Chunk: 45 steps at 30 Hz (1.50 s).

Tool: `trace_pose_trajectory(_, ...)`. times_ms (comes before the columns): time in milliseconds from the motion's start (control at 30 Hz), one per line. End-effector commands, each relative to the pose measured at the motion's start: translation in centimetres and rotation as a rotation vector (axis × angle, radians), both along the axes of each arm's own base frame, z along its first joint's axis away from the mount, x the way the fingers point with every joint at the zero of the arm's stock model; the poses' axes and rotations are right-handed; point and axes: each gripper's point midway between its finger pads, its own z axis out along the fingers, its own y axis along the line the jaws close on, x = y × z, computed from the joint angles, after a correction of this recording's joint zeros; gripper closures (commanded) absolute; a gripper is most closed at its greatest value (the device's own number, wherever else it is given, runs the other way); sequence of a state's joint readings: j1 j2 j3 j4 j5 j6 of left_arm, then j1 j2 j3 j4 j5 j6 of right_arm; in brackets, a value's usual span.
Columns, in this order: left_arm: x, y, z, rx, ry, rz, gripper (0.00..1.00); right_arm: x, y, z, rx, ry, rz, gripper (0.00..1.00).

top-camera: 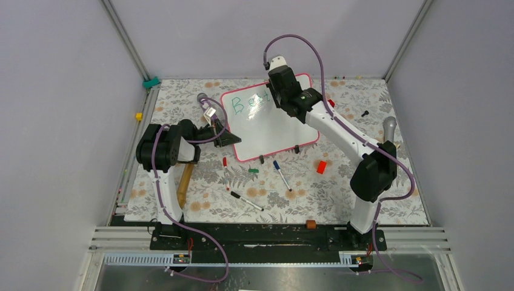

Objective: Write a sentence on the whiteboard

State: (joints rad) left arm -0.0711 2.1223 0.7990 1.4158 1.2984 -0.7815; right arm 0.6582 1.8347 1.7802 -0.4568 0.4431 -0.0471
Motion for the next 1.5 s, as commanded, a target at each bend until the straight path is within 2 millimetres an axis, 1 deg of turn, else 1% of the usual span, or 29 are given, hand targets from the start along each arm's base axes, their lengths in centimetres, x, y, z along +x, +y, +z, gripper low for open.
trace_pose_trajectory(0, -2.7, -0.7, -1.1, 0.023, -0.102, -0.157, 1.00, 1.3, -0.1, 2.2, 0.024, -0.069, -0.038, 1.00)
trace_pose_trajectory(633, -2.7, -0.7, -1.1, 0.024, -0.104, -0.157, 1.00, 1.4, -0.1, 1.0, -0.010, -0.032, -0.035, 1.00)
trace_pose_trajectory(1100, -2.7, -0.7, -1.1, 0.024, -0.102, -0.157, 1.00, 0.4, -0.3, 0.0, -0.038, 0.022, -0.008, 1.00)
trace_pose_trajectory(1267, -2.7, -0.7, -1.1, 0.024, -0.102, -0.155, 1.00, 0.1, -0.2, -0.7, -0.059, 0.062, 0.010, 1.00)
trace_pose_trajectory(1467, -2.7, -0.7, -1.2, 0.024, -0.101, -0.155, 1.00, 0.2, -0.3, -1.1, -0.084, 0.084, 0.007, 1.00)
